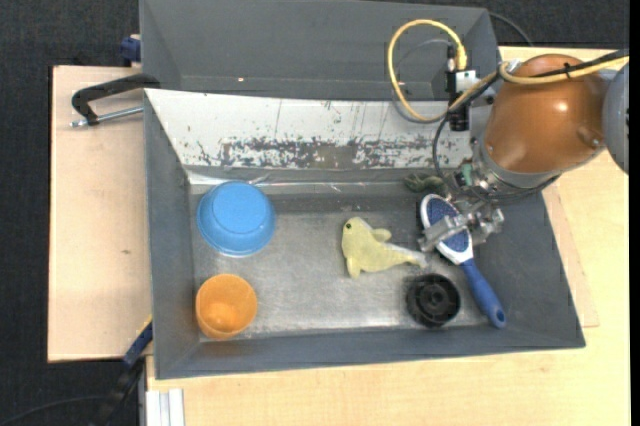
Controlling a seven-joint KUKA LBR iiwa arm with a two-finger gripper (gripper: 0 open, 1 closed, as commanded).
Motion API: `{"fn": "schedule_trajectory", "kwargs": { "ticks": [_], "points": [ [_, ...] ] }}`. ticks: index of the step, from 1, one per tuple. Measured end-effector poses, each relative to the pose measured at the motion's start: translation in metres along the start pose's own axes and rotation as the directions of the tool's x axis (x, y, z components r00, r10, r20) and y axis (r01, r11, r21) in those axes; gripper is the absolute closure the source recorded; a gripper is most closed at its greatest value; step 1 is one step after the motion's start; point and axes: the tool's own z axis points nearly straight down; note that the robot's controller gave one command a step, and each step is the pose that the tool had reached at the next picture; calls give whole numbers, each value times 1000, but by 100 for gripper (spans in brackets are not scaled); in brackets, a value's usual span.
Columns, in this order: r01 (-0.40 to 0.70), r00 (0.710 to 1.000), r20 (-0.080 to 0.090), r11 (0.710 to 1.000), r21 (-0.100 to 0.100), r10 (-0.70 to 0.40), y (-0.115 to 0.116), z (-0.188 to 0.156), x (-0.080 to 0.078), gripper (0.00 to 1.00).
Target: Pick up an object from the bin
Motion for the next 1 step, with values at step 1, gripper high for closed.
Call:
{"fn": "schedule_trajectory", "kwargs": {
  "ticks": [1],
  "points": [
    [-65, 998, -7, 998, 10, 65, 12, -131, 10, 100]
  ]
}}
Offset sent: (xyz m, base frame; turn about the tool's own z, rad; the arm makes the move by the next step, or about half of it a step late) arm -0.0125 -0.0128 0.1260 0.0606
